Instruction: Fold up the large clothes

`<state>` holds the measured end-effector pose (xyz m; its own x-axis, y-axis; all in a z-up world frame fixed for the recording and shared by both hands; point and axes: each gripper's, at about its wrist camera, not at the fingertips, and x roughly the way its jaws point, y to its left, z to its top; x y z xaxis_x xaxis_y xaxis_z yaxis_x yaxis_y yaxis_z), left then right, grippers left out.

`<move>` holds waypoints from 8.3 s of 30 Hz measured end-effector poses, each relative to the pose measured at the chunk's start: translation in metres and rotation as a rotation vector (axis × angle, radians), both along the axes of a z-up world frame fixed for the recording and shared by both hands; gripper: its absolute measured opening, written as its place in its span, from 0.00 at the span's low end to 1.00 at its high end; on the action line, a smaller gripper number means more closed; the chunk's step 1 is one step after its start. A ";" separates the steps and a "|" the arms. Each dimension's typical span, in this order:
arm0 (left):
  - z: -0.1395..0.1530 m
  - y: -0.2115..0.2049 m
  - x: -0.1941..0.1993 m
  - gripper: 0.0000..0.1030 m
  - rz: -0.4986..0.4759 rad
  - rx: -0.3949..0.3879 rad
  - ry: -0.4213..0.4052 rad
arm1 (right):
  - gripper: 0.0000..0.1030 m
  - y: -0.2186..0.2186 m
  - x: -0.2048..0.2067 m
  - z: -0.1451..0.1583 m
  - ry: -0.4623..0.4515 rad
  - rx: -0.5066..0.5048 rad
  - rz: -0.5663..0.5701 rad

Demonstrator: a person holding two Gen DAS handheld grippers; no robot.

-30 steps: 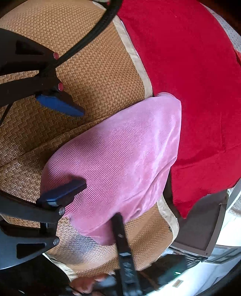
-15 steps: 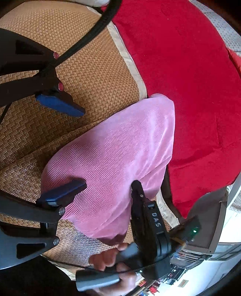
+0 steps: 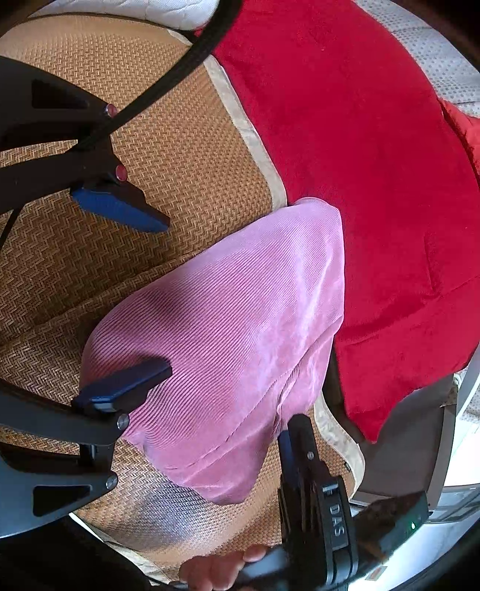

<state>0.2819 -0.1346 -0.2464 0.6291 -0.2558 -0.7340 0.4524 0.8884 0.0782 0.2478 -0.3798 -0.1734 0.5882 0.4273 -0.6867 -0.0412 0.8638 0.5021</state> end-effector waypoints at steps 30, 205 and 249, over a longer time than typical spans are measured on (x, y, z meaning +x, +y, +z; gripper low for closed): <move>0.049 0.011 0.010 0.75 0.179 0.025 -0.192 | 0.55 -0.016 -0.026 0.032 -0.141 -0.018 -0.052; 0.049 0.087 0.050 0.79 0.153 -0.304 0.167 | 0.65 0.061 -0.021 0.012 -0.033 0.113 0.045; 0.193 0.093 -0.156 0.94 0.472 0.028 -0.494 | 0.70 0.112 -0.200 0.146 -0.259 -0.284 -0.031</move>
<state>0.1258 -0.0416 -0.0530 0.9315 0.1428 -0.3346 -0.0773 0.9764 0.2015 0.0480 -0.2675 -0.0275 0.7673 0.2204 -0.6022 -0.1071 0.9699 0.2186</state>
